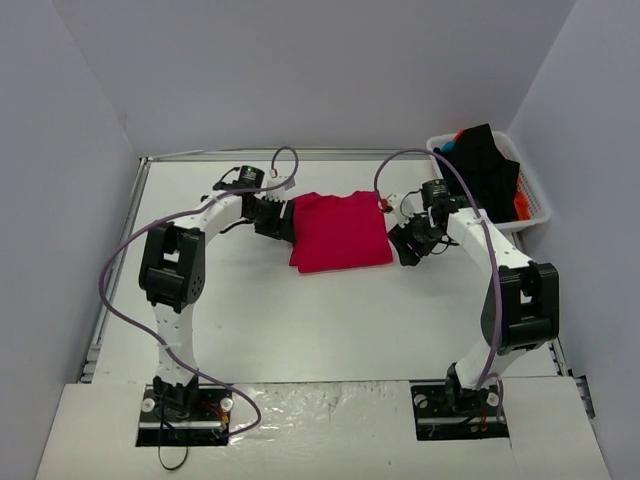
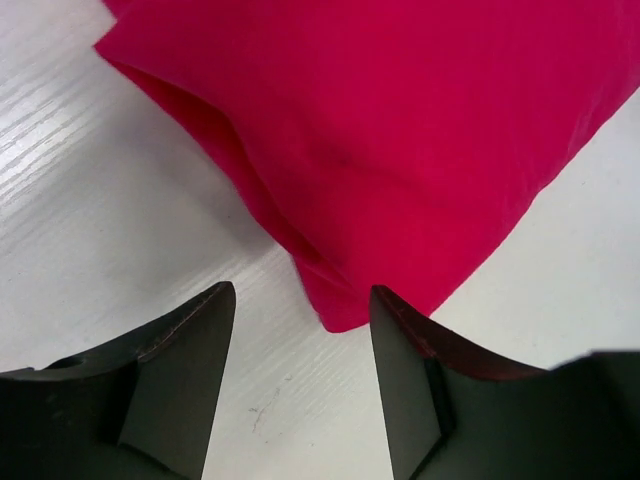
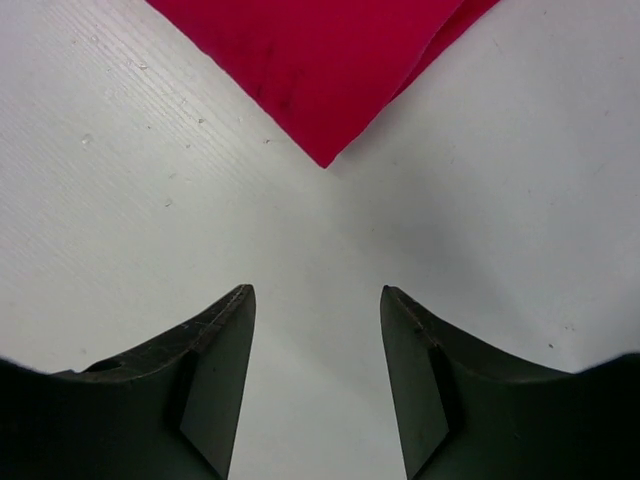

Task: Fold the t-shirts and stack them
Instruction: Put the neatly folded tshirt into the corner of the board with the left arm

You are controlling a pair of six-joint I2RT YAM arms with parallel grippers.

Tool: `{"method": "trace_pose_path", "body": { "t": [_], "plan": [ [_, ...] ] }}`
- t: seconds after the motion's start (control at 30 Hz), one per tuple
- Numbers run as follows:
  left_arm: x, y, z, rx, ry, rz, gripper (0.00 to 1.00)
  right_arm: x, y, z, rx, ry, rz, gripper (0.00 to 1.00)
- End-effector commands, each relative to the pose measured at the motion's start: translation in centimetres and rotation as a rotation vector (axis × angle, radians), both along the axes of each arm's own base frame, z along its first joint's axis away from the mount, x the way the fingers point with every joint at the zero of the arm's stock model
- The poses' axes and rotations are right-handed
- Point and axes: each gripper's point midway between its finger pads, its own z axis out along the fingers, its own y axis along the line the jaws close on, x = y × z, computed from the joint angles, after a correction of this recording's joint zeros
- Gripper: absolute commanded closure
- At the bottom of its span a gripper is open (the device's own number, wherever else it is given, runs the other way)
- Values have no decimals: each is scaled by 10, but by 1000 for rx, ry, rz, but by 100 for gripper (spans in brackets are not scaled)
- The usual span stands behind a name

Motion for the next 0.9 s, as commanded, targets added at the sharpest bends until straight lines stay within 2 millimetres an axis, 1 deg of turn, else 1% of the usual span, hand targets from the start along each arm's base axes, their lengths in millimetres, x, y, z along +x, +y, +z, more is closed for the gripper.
{"method": "trace_pose_path", "body": {
  "t": [0.0, 0.07, 0.1, 0.13, 0.17, 0.23, 0.27, 0.3, 0.33, 0.4, 0.43, 0.5, 0.57, 0.6, 0.67, 0.7, 0.77, 0.87],
  "plan": [
    [12, -13, 28, -168, 54, 47, 45, -8, -2, -2, 39, 38, -12, 50],
    [17, -12, 24, -190, 76, 68, 45, -10, -1, -8, 53, 61, -11, 50],
    [17, -14, 16, -206, 107, 69, 45, -10, -2, -8, 53, 63, -15, 50],
    [20, -16, 16, -229, 128, 80, 45, -10, -2, -10, 51, 67, -15, 50],
    [19, -20, 8, -264, 166, 66, 45, -9, -3, -10, 49, 68, -13, 50],
    [23, -25, 5, -289, 190, 65, 43, -9, -2, -13, 51, 76, -11, 50],
    [23, -29, -1, -305, 213, 52, 43, -9, -3, -14, 50, 78, -11, 50],
    [26, -32, 1, -316, 212, 50, 43, -8, -4, -17, 45, 87, -12, 50],
    [27, -35, -4, -325, 223, 47, 44, -8, -4, -18, 43, 90, -13, 50],
    [31, -38, -2, -337, 225, 47, 47, -8, -5, -21, 37, 95, -12, 50],
    [33, -39, -7, -336, 232, 51, 48, -8, -5, -22, 36, 98, -13, 49],
    [35, -41, -9, -336, 235, 52, 55, -8, -5, -22, 37, 100, -12, 49],
    [37, -45, -13, -336, 242, 53, 65, -9, -6, -24, 33, 103, -11, 49],
    [36, -46, -15, -337, 253, 51, 74, -9, -7, -25, 30, 104, -14, 49],
    [36, -49, -18, -345, 263, 49, 80, -10, -8, -26, 24, 106, -16, 49],
    [35, -51, -19, -343, 268, 47, 88, -10, -9, -27, 21, 107, -17, 49],
    [35, -52, -18, -341, 257, 43, 97, -10, -11, -30, 13, 111, -22, 50],
    [37, -48, -11, -318, 216, 30, 98, -10, -13, -31, 11, 109, -26, 50]
  ]
}}
